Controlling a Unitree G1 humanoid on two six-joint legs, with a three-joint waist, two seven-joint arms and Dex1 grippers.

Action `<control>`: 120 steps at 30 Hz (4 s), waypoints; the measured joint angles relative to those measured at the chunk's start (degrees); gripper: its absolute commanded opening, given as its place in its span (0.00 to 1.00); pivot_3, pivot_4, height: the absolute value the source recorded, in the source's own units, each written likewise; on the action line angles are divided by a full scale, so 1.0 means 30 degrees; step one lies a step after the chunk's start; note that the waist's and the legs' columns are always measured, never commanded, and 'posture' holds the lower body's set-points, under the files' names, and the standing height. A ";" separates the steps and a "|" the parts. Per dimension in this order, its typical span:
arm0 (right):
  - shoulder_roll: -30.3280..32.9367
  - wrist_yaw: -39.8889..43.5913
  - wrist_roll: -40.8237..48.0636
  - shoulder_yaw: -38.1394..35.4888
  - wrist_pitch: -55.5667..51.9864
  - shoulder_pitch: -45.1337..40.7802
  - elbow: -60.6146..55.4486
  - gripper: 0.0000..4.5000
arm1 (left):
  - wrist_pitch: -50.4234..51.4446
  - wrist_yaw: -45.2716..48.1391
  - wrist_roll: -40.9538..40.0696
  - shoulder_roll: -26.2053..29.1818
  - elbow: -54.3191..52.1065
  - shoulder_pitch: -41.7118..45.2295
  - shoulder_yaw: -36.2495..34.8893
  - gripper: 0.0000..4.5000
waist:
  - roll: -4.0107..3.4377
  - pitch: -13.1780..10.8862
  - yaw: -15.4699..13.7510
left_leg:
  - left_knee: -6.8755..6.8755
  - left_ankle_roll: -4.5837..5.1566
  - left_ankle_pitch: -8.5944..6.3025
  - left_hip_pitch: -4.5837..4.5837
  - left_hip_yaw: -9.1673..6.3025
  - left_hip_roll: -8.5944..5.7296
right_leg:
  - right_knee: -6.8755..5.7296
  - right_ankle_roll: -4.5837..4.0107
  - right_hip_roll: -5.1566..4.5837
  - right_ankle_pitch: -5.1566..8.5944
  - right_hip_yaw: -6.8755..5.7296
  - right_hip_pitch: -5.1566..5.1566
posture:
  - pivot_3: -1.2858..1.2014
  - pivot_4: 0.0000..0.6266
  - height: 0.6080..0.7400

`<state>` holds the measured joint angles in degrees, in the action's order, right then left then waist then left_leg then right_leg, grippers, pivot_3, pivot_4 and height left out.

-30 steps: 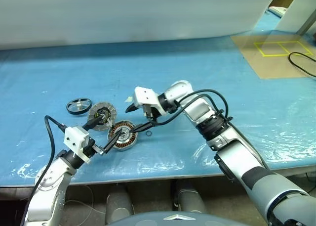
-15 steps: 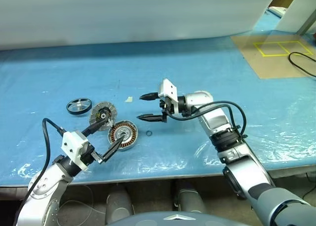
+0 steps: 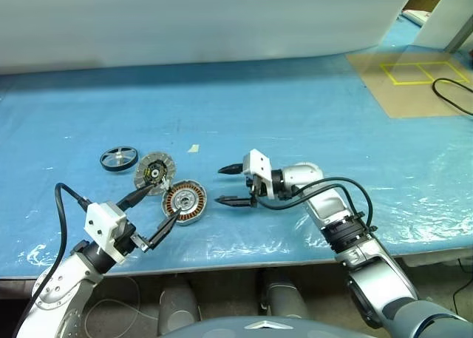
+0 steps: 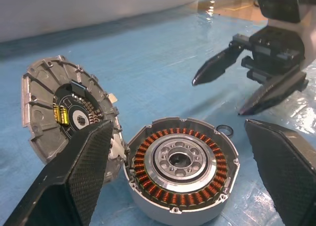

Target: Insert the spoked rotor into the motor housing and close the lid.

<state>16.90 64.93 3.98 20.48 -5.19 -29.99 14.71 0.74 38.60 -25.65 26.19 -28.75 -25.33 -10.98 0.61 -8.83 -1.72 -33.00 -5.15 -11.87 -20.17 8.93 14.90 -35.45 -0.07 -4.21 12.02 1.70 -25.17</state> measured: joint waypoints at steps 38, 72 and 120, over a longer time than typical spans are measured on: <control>0.0812 -0.0348 -0.2224 0.1899 0.1107 0.0052 0.0717 0.13 | 0.0562 -0.0519 -0.0010 0.0045 -0.0852 -0.0809 -0.0265 1.00 | 0.0004 0.0002 0.0063 | 0.0000 0.0001 -0.0002 0.0020 0.0001 -0.0002 | 0.0002 0.0002 -0.0002 0.0001 0.0001 0.0022 | 0.52 0.24 1.00; 0.1211 0.0341 -0.1502 0.1625 0.0871 -0.0098 0.1096 0.49 | 0.0276 -0.0502 0.0169 -0.0228 -0.0850 -0.1224 -0.0271 1.00 | 0.0007 0.0005 0.0060 | 0.0000 0.0002 -0.0002 0.0012 0.0001 -0.0003 | 0.0021 0.0004 -0.0003 0.0002 0.0000 0.0024 | 0.52 0.24 1.00; -0.2670 0.0455 -0.1098 0.2835 -0.2197 -0.4365 0.1626 0.15 | -0.1146 -0.0544 0.0241 -0.1580 -0.1639 -0.4839 -0.1668 1.00 | 0.0015 -0.0001 0.0233 | 0.0076 0.0002 -0.0003 -0.0006 0.0012 0.0006 | 0.0094 0.0004 0.0002 0.0002 -0.0009 0.0001 | 0.52 0.24 1.00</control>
<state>8.89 66.29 0.68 28.98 -11.78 -43.09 19.59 -2.70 36.96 -24.93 21.45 -33.66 -39.84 -15.98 0.66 -8.84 -1.02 -32.78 -5.14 -11.88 -20.19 8.97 14.91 -35.17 -0.06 -4.20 12.02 1.67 -25.17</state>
